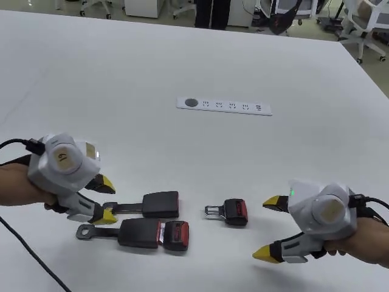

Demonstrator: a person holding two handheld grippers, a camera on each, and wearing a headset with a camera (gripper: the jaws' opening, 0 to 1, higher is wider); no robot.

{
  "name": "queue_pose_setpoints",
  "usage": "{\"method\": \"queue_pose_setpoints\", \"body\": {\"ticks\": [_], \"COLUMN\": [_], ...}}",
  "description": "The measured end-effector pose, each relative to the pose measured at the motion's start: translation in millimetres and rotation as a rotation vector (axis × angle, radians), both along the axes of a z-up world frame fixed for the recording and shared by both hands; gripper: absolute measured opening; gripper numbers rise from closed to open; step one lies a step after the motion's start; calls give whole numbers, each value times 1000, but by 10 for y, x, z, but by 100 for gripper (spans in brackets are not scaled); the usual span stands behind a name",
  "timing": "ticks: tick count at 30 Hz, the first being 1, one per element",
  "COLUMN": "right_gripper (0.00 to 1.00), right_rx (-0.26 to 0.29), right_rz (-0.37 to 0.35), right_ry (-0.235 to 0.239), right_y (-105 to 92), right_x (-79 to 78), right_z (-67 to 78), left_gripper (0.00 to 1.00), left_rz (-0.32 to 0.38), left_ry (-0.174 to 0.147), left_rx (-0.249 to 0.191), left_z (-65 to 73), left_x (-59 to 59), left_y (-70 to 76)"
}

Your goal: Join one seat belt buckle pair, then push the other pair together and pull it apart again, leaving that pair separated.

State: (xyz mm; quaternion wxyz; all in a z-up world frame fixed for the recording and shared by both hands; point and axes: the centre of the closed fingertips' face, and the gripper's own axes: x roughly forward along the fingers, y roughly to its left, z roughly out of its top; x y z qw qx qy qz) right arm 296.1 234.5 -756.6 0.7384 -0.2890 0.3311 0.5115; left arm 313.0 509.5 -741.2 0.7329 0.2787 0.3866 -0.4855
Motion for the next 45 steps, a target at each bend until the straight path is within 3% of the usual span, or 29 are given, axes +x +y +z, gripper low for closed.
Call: {"method": "queue_pose_setpoints", "body": {"ticks": [6,11,22,26,28,32,37,45], "right_gripper": [67,71,78,81,83,87,93,99], "right_rx": [52,96,170,199,212,263,289,333], "right_rz": [-51,-100,-180,-207,-223,-261,-280,-308], "right_ry": [-8,-14,-36,-34,-34,-36,-56,-85], "right_y": [-2,-5,-42,-40,-33,-9,12,84], "right_x": [-78,-119,-274,-338,-374,-411,-442,-401], "right_z": [38,61,80,128,155,185,215,315], "left_gripper": [41,44,51,57,60,67,74,87], "left_rz": [80,171,283,306,317,349,389,431], "left_ry": [-8,-46,-92,-88,-91,-118,-152,-174], "left_rx": [-72,-176,-269,-302,-310,-336,-364,-382], "left_z": [-4,63,37,-69,-57,-51,55,59], "left_x": [-120,-252,-547,-671,-754,-797,-829,-817], "left_y": [76,60,102,111,39,36,21,123]}}
